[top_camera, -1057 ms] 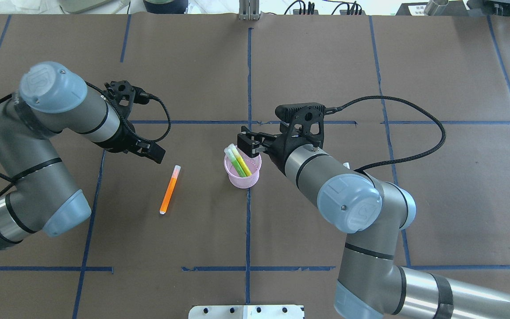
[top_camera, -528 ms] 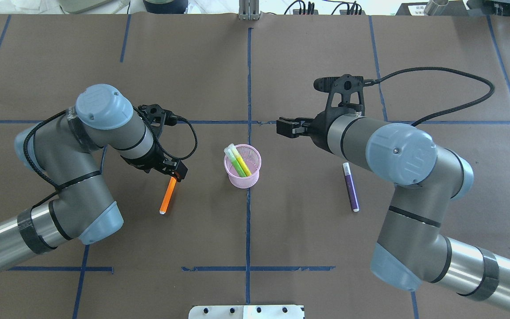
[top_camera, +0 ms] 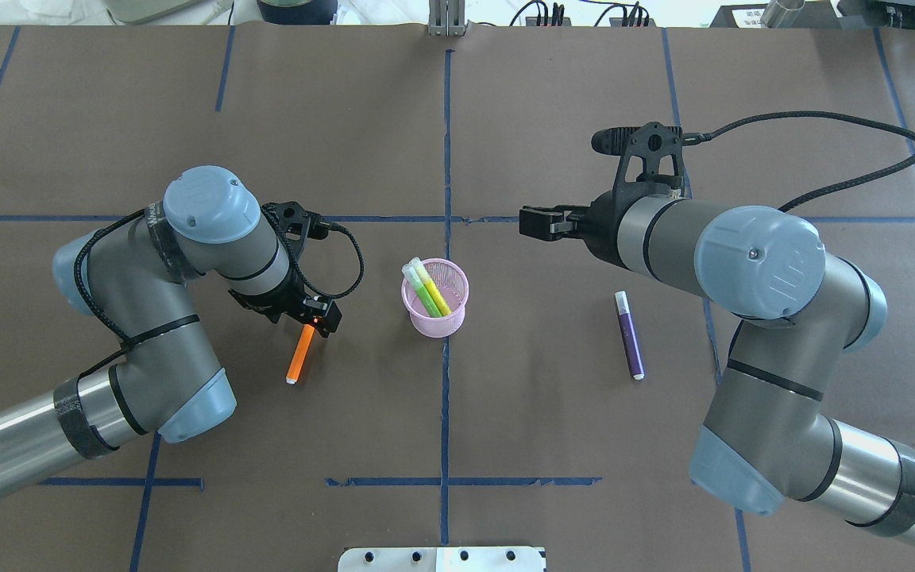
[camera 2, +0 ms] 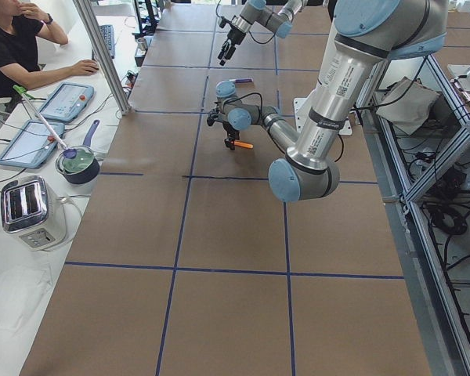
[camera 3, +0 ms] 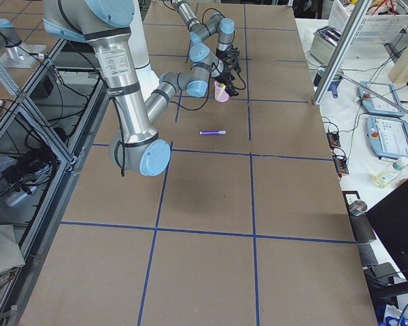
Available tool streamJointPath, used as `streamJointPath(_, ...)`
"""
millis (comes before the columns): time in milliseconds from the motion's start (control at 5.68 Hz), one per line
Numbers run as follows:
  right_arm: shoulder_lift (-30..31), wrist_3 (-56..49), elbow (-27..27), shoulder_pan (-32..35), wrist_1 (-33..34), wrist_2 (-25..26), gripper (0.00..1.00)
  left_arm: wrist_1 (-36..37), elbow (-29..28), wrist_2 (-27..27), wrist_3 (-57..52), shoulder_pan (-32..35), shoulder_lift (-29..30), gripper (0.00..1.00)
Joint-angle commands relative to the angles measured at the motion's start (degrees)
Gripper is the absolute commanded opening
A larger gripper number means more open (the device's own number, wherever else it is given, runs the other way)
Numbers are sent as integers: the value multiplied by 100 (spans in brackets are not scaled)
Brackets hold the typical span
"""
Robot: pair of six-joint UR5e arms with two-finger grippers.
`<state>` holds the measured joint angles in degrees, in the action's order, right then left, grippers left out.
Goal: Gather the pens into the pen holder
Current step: 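Lift the orange marker with the left gripper and drop it into the cup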
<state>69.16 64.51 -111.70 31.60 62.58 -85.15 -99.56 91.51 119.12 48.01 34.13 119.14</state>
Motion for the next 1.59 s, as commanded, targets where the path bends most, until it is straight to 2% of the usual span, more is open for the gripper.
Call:
streamJointPath(0, 1, 0, -1, 4, 0, -1, 100, 25, -10, -12, -55, -3, 5, 22)
streamJointPath(176, 1, 0, -9, 4, 0, -1, 100, 25, 16, -21, -72, -3, 22, 1)
streamJointPath(352, 10, 0, -35, 22, -8, -10, 100, 25, 86, -21, -3, 23, 83, 0)
streamJointPath(528, 114, 0, -244, 39, 9, -19, 100, 16, 391, -56, 67, 180, 257, 0)
streamJointPath(705, 359, -9, -429, 161, 0, -297, 100, 7, 1064, -839, 503, 243, 390, 0)
streamJointPath(881, 414, -9, -466, 571, 9, -1057, 100, -19, 1636, -1378, 603, 243, 408, 0)
streamJointPath(1057, 484, -9, -466, 915, 26, -1717, 100, -463, 1816, -1957, 1248, 174, 478, 0)
streamJointPath(1233, 528, -17, -449, 1127, 27, -2124, 100, -1277, 1748, -2781, 1776, -106, 505, 0)
streamJointPath(1409, 520, -9, -449, 1129, 18, -2128, 100, -1607, 1713, -3703, 1790, -552, 497, 0)
